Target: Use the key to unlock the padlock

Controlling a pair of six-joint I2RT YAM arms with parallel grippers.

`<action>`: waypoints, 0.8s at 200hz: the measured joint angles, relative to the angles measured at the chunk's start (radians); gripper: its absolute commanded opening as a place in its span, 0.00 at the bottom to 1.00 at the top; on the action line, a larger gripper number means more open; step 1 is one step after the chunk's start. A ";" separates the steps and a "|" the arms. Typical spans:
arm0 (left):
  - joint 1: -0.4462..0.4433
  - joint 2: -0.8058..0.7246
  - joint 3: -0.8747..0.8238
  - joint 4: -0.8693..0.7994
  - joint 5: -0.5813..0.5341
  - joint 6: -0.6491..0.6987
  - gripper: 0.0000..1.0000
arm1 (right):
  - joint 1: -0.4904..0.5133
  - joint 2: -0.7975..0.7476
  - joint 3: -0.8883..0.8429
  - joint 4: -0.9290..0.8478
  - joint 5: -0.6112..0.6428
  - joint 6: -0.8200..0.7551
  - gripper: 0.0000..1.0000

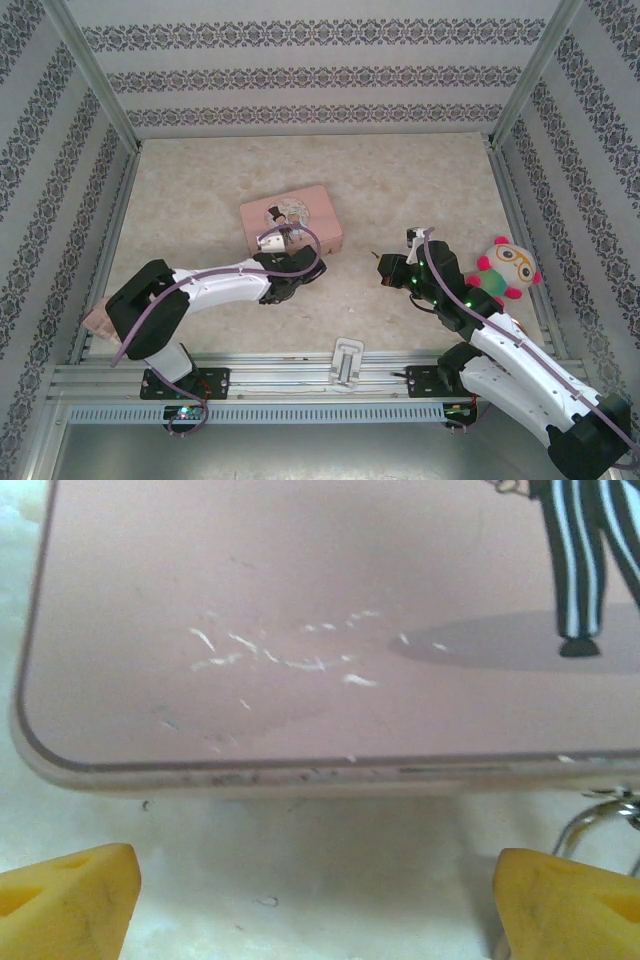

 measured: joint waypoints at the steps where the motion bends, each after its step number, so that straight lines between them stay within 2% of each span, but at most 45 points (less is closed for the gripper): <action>1: 0.000 -0.001 0.000 0.000 0.000 0.002 0.92 | 0.000 0.000 0.000 0.000 0.000 0.000 0.00; 55: 0.000 -0.014 0.000 0.119 0.153 0.066 0.90 | 0.000 0.000 0.000 0.000 0.000 0.000 0.00; 105: 0.000 0.129 0.056 0.160 0.207 0.083 0.80 | 0.000 0.000 0.000 0.000 0.000 0.000 0.00; 128: 0.000 0.168 0.079 0.175 0.213 0.093 0.69 | 0.000 0.000 0.000 0.000 0.000 0.003 0.00; 160: 0.000 0.193 0.099 0.190 0.209 0.104 0.62 | 0.000 0.000 0.000 0.000 0.000 0.003 0.00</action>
